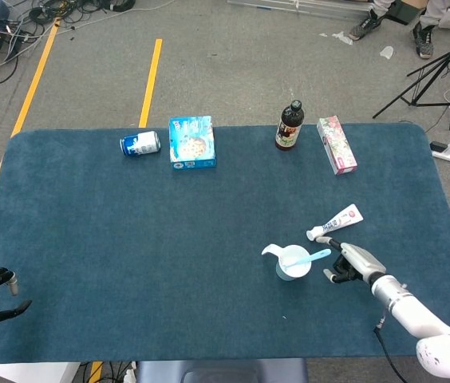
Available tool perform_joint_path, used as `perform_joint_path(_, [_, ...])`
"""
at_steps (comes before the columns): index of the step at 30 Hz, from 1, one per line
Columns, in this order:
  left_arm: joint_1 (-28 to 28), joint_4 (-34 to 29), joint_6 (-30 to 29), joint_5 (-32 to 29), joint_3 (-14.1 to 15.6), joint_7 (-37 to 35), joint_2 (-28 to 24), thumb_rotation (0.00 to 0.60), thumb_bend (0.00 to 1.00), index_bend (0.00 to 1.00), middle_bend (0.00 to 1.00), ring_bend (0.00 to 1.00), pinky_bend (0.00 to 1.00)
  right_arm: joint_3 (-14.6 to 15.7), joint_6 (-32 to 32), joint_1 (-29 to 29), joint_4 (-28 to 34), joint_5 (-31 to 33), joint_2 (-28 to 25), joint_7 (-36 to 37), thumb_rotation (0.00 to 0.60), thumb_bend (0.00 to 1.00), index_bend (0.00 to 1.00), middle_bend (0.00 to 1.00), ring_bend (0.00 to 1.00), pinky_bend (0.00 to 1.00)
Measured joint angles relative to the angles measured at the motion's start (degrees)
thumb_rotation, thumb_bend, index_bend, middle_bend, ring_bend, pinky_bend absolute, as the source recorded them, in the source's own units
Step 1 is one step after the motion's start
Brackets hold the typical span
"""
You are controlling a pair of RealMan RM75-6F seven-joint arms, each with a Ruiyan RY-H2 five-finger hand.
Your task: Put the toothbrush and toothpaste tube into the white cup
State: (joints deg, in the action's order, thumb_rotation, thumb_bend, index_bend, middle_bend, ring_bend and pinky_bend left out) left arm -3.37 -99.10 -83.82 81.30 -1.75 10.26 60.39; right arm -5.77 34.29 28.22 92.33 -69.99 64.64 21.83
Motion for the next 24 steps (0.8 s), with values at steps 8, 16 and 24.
perform_joint_path(8, [-0.17, 0.1, 0.59, -0.21, 0.15, 0.35, 0.26, 0.6, 0.0, 0.66, 0.54, 0.44, 0.41, 0.14, 10.19, -1.64, 1.7, -1.93, -2.57, -11.45, 0.6, 0.32, 0.24, 1.0, 1.0, 1.0])
perform_joint_path(16, [-0.21, 0.18, 0.69, -0.46, 0.06, -0.02, 0.17, 0.6, 0.0, 0.66, 0.54, 0.44, 0.41, -0.6, 15.47, 0.16, -2.03, 1.69, 0.51, -32.44, 0.6, 0.19, 0.24, 1.0, 1.0, 1.0])
perform_joint_path(24, [-0.19, 0.07, 0.74, -0.43, 0.11, -0.31, 0.02, 0.6, 0.0, 0.66, 0.54, 0.44, 0.41, -1.12, 16.96, 4.95, -6.72, 8.52, 6.0, -48.53, 0.6, 0.14, 0.24, 1.0, 1.0, 1.0])
